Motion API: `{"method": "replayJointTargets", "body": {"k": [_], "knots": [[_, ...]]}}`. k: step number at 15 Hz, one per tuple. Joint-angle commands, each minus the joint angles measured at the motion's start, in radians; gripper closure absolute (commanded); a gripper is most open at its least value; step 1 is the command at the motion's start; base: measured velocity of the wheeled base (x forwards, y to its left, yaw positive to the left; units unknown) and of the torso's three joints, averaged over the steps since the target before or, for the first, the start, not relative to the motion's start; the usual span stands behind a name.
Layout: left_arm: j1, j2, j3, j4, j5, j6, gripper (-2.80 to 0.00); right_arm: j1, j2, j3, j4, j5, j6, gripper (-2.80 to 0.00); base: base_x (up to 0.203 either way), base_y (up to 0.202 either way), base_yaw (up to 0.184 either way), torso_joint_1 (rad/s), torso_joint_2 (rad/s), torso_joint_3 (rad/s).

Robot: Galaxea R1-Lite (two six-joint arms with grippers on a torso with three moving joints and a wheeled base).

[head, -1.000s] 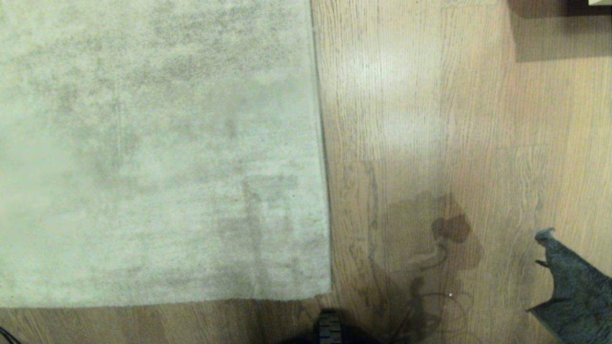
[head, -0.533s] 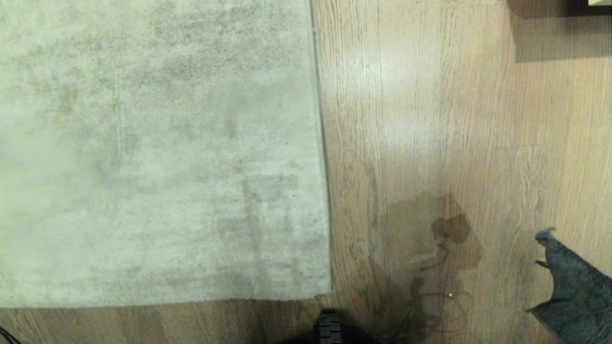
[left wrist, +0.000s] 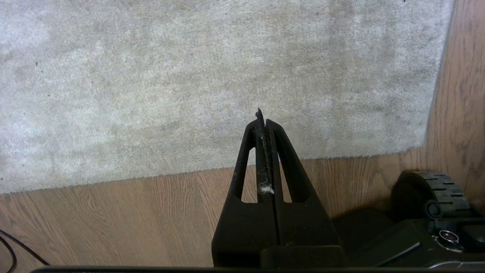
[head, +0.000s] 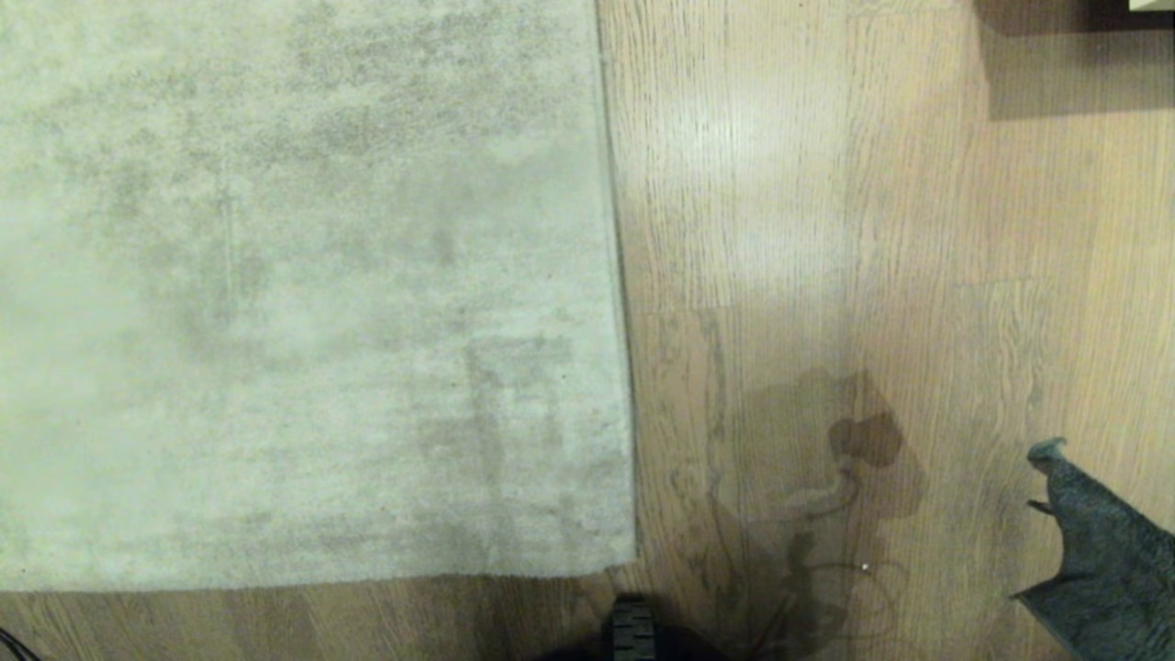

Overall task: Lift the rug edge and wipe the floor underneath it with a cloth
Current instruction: Put down the rag

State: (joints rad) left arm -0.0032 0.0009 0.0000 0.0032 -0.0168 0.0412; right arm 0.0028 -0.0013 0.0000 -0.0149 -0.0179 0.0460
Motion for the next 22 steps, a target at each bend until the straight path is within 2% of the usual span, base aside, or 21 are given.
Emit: {"method": "replayJointTargets", "body": {"k": [1, 8, 22], "knots": [[0.0, 0.001, 0.0, 0.0, 0.0, -0.002, 0.0, 0.0, 0.001, 0.0, 0.0, 0.001, 0.0, 0.0, 0.0, 0.0, 0.0, 0.0, 0.0, 0.0], [0.0, 0.001, 0.0, 0.0, 0.0, -0.024, 0.0, 0.0, 0.001, 0.0, 0.0, -0.001, 0.0, 0.0, 0.0, 0.0, 0.0, 0.0, 0.0, 0.0], [0.0, 0.001, -0.001, 0.004, 0.0, -0.027, 0.0, 0.0, 0.001, 0.0, 0.0, -0.001, 0.0, 0.0, 0.0, 0.0, 0.0, 0.0, 0.0, 0.0]]}}
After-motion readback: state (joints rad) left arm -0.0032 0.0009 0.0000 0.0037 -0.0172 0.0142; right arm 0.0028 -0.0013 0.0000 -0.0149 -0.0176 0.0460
